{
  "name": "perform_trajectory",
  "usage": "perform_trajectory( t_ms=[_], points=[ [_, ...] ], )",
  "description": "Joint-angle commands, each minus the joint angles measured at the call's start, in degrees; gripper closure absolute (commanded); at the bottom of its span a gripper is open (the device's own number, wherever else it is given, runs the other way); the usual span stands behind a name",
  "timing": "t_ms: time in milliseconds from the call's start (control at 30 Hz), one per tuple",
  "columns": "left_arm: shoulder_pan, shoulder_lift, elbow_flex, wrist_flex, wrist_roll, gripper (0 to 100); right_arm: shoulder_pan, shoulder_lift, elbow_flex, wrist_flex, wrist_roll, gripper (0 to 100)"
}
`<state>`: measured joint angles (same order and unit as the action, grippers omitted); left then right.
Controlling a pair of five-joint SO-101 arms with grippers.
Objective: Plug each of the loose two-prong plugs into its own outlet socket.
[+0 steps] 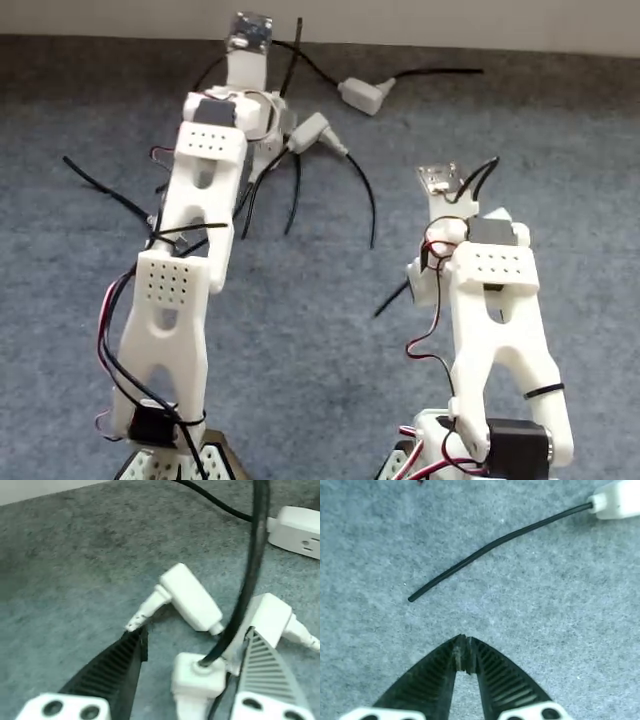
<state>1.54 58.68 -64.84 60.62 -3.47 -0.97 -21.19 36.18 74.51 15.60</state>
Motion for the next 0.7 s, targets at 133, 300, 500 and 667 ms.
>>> perform_trajectory(
  t_ms=[133, 300, 500, 667],
  points=[
    [-6.0, -2.9, -21.3, 19.2, -0.2, 69, -0.5, 0.0, -0.2, -0.6, 0.2, 99.1],
    [-9.6, -2.8, -30.2, 35.3, -0.2, 69, -0.1, -0.1, -0.3, -0.5, 0.4, 99.1],
    [-12.3, -2.7, -29.1, 40.4, -0.1, 69, 5.8, -0.6, -9.2, 0.0, 0.4, 99.0],
    [-13.0, -2.8, -25.2, 40.4, -0.1, 69, 11.8, 0.0, -20.8, -0.3, -0.1, 97.4]
  ],
)
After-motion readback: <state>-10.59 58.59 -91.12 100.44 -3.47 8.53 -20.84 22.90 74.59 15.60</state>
